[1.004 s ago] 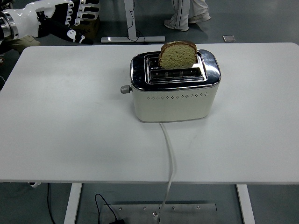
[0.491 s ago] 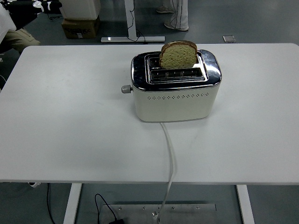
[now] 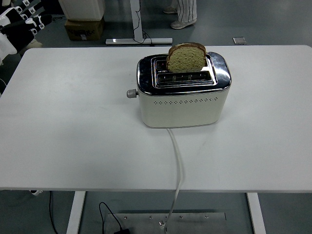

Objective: Press down toaster

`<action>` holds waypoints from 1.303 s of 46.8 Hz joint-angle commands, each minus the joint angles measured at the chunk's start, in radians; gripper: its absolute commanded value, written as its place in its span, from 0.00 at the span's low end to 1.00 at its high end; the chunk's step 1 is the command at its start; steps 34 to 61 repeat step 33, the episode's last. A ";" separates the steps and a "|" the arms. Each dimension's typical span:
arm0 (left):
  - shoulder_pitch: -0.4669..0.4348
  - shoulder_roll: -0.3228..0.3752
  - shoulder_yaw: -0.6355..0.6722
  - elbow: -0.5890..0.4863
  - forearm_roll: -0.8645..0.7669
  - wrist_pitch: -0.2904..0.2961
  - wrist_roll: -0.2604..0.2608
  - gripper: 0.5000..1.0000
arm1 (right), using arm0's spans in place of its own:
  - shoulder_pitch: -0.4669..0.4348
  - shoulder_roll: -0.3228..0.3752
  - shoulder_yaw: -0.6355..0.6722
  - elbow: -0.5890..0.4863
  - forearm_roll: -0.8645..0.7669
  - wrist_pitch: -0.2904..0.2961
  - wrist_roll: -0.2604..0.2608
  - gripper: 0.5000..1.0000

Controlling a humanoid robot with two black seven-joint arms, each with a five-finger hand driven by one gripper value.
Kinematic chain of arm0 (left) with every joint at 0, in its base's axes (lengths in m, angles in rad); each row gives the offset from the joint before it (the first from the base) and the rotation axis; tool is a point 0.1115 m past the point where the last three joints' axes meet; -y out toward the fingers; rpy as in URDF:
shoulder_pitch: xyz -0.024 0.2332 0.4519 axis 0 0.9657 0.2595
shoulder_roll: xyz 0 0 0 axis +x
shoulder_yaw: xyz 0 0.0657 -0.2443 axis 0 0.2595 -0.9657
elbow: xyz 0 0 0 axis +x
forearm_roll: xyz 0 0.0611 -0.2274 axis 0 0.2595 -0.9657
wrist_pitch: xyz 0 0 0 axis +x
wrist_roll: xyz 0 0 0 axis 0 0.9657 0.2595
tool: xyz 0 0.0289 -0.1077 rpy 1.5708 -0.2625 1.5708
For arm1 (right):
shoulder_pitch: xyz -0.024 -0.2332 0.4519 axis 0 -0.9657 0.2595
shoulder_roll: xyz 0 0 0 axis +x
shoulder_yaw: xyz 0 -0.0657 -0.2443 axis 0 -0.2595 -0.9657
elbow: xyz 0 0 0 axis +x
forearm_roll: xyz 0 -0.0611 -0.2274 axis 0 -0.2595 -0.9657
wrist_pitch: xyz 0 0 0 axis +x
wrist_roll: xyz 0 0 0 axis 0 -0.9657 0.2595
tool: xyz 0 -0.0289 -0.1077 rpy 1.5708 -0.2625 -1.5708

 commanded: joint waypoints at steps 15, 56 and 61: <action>0.050 0.000 0.001 0.000 -0.008 0.010 0.000 1.00 | 0.000 0.000 0.002 0.000 0.001 0.000 0.000 1.00; 0.082 -0.010 -0.001 0.000 -0.008 0.010 -0.003 1.00 | -0.002 0.000 0.003 0.000 0.001 0.000 0.006 1.00; 0.082 -0.010 -0.001 0.000 -0.008 0.010 -0.003 1.00 | -0.002 0.000 0.003 0.000 0.001 0.000 0.006 1.00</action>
